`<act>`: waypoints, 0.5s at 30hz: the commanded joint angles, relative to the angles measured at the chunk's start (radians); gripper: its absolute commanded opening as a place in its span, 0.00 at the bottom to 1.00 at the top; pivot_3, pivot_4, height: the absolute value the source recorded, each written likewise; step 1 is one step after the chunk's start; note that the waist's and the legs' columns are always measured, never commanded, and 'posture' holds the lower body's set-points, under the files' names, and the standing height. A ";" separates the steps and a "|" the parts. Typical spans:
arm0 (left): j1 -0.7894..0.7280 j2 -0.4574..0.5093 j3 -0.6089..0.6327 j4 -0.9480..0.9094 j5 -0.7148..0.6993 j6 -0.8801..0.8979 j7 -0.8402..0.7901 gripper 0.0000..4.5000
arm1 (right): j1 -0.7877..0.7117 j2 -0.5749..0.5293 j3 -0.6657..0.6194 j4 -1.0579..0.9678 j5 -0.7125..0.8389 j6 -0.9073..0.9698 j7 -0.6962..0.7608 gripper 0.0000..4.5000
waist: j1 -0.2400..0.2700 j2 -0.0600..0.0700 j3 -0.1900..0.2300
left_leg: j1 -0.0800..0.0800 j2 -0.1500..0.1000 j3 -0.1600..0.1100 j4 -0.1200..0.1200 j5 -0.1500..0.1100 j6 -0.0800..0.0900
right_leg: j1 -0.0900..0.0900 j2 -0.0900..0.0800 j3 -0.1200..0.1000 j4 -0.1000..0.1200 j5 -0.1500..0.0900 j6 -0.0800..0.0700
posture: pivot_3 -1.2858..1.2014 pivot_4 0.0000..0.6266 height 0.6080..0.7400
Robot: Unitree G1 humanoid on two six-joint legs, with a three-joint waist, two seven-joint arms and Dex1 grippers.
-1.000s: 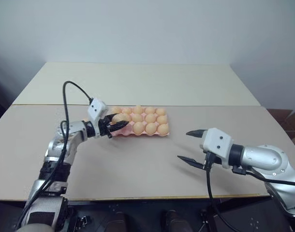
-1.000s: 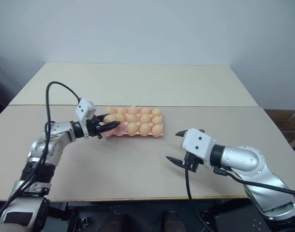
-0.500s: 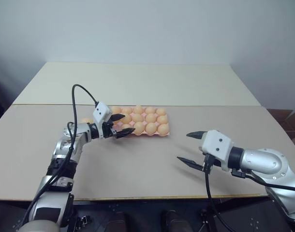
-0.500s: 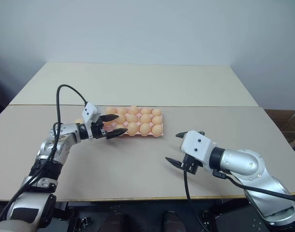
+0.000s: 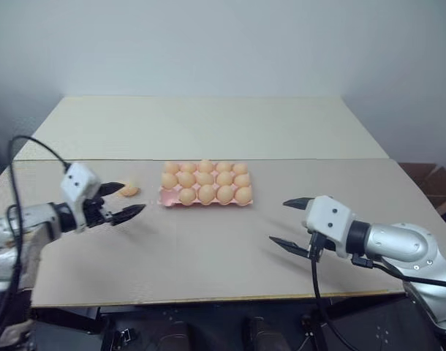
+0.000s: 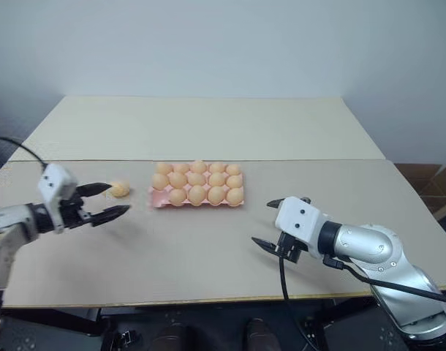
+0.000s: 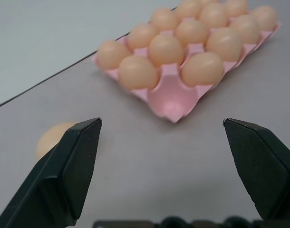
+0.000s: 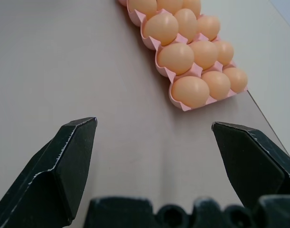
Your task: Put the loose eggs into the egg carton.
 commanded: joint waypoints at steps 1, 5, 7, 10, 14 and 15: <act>0.098 0.033 0.158 -0.148 -0.017 0.156 0.088 0.99 | -0.014 0.003 0.008 0.012 -0.013 -0.045 0.012 1.00 | -0.003 0.000 0.000 | 0.000 0.000 0.000 0.000 0.000 0.000 | 0.000 0.000 0.000 0.000 -0.001 -0.001 | 0.52 0.24 1.00; 0.147 0.028 0.254 -0.211 -0.034 0.250 0.157 0.99 | -0.026 0.011 0.025 0.037 -0.015 -0.068 0.025 1.00 | 0.002 0.000 0.000 | 0.000 0.000 0.000 0.000 0.000 0.000 | 0.000 0.000 0.000 0.000 -0.001 -0.001 | 0.52 0.24 1.00; 0.165 0.028 0.272 -0.238 -0.043 0.276 0.166 0.99 | -0.031 0.012 0.034 0.048 -0.019 -0.081 0.036 1.00 | 0.003 0.000 0.000 | 0.000 0.000 0.000 0.000 0.000 0.000 | 0.000 0.000 0.000 0.000 -0.001 -0.001 | 0.52 0.24 1.00; 0.175 0.022 0.283 -0.262 -0.054 0.294 0.180 0.99 | -0.034 0.011 0.039 0.062 -0.028 -0.098 0.049 1.00 | 0.004 0.000 0.000 | 0.000 0.000 0.000 0.000 0.000 0.000 | 0.000 0.000 0.000 0.000 -0.001 -0.001 | 0.52 0.24 1.00; 0.172 0.015 0.271 -0.271 -0.064 0.296 0.205 0.99 | -0.038 0.006 0.036 0.072 -0.030 -0.107 0.055 1.00 | 0.004 0.000 0.000 | 0.000 0.000 0.001 0.000 0.000 0.000 | 0.000 0.000 0.000 0.000 -0.001 -0.001 | 0.52 0.24 1.00; 0.167 0.012 0.262 -0.270 -0.065 0.294 0.212 0.99 | -0.037 0.005 0.034 0.071 -0.031 -0.107 0.058 1.00 | 0.004 0.000 0.000 | 0.000 0.000 0.001 0.000 0.000 0.000 | 0.000 0.000 0.000 0.000 -0.001 -0.001 | 0.52 0.24 1.00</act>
